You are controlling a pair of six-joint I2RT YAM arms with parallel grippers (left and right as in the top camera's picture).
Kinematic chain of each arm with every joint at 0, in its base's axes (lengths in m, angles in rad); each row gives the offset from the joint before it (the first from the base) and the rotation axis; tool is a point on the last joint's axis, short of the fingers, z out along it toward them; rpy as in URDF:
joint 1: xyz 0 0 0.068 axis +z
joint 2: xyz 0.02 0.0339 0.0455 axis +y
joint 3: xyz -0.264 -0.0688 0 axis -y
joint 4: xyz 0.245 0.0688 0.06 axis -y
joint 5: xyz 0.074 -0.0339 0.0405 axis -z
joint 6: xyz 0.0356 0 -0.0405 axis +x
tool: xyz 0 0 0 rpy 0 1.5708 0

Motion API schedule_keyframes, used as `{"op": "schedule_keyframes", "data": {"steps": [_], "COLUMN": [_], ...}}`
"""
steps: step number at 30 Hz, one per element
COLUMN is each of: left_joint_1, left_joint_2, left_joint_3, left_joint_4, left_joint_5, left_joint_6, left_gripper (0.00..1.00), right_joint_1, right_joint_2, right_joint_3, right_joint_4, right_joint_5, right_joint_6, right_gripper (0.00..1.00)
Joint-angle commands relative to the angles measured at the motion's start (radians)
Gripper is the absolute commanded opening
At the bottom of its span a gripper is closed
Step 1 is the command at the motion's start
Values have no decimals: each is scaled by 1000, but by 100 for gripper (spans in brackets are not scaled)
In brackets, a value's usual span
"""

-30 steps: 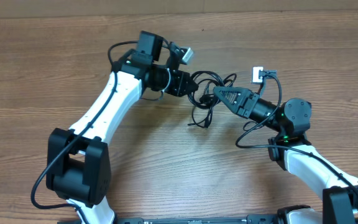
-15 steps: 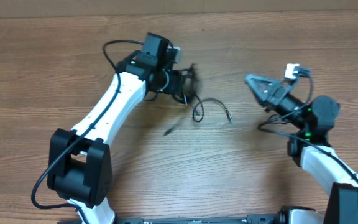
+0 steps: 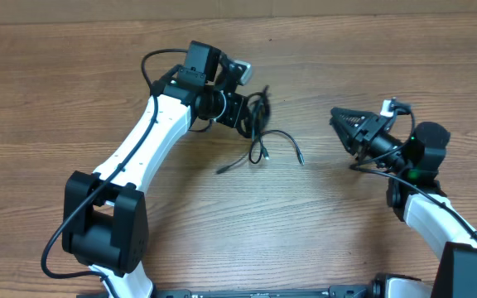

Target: Untangle cables

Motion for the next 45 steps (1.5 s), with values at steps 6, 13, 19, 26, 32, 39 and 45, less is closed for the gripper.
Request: {"op": "schedule_keyframes", "data": {"steps": [6, 13, 19, 26, 32, 39, 45], "left_joint_1": [-6, -7, 0, 4, 47, 29, -33], "left_joint_2": [4, 60, 93, 93, 93, 93, 93], "left_joint_3": [1, 1, 1, 1, 1, 1, 1], "left_joint_4": [21, 21, 38, 22, -52, -55, -96], "left_joint_5": [229, 359, 532, 64, -201, 158, 189], "left_joint_6": [24, 9, 72, -132, -558, -335, -109], "left_gripper": [4, 4, 4, 100, 99, 82, 83], "right_joint_1": [16, 16, 16, 16, 16, 16, 16], "right_joint_2": [-13, -13, -13, -13, -13, -13, -13], "right_joint_3": [7, 7, 7, 7, 7, 7, 7], "right_joint_4": [-110, -125, -129, -135, -197, -252, -272], "right_joint_5": [-4, -16, -58, -57, -49, -4, 10], "right_joint_6": [-157, -157, -157, -157, -158, -158, -227], "right_gripper": [37, 40, 40, 40, 43, 44, 45]}}
